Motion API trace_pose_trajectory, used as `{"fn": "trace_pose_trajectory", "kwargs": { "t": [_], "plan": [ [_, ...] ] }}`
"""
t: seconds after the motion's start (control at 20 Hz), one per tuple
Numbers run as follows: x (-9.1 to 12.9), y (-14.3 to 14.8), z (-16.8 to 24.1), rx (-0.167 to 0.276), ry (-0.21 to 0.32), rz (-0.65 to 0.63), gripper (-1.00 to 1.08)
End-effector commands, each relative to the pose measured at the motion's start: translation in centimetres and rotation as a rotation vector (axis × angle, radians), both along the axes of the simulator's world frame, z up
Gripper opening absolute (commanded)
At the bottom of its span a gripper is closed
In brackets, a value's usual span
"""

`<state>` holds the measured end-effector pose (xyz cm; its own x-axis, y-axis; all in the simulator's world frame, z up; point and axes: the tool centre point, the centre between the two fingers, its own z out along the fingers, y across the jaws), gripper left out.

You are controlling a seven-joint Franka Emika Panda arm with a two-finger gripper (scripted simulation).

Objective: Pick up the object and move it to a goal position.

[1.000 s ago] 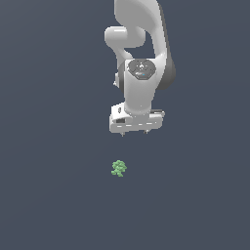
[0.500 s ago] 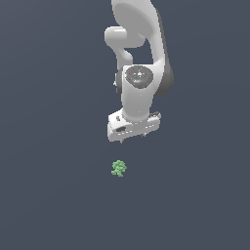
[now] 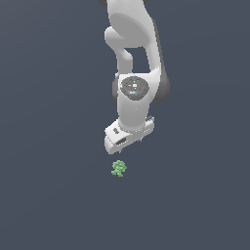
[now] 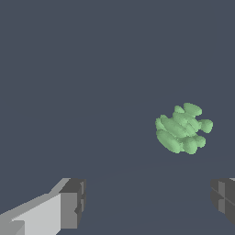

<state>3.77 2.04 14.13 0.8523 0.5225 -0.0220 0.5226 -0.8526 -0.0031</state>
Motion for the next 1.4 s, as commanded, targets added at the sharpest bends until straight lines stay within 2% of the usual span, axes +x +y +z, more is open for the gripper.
{"fn": "trace_pose_trajectory", "kwargs": {
  "t": [0.0, 0.9, 1.35],
  "plan": [
    [0.6, -0.3, -0.4, 0.001, -0.001, 0.065, 1.00],
    [4.5, -3.3, -3.5, 0.011, -0.010, 0.511, 1.00],
    [5.7, -4.5, -4.7, 0.014, -0.014, 0.660, 1.00]
  ]
}}
